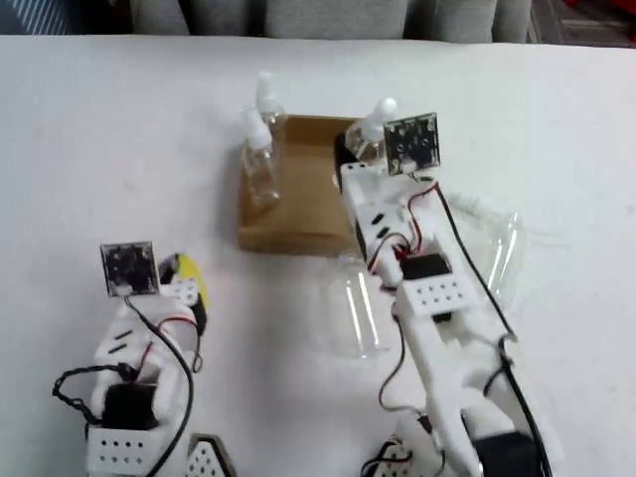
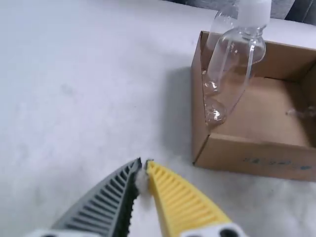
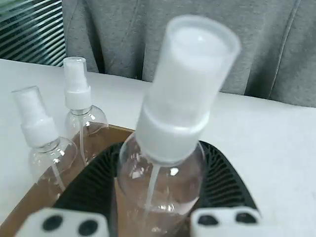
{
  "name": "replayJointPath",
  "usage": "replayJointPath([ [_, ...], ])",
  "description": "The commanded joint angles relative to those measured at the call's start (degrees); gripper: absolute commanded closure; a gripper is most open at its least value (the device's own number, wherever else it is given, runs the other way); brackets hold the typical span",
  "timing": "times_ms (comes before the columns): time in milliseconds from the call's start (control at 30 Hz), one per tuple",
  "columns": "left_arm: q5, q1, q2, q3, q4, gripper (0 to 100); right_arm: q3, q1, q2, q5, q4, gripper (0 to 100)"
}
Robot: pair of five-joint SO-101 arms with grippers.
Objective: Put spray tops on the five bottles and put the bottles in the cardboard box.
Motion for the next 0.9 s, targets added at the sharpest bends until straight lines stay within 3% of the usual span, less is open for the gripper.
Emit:
replayJointPath([
  [0,0.09,-0.75,-0.4,-0.09,-1.85,98,-5.8,1.36,4.62,0.79,-3.65,98.2],
  [867,0.09,-0.75,-0.4,-0.09,-2.02,98,-32.7,3.91,37.58,0.79,-5.76,98.2],
])
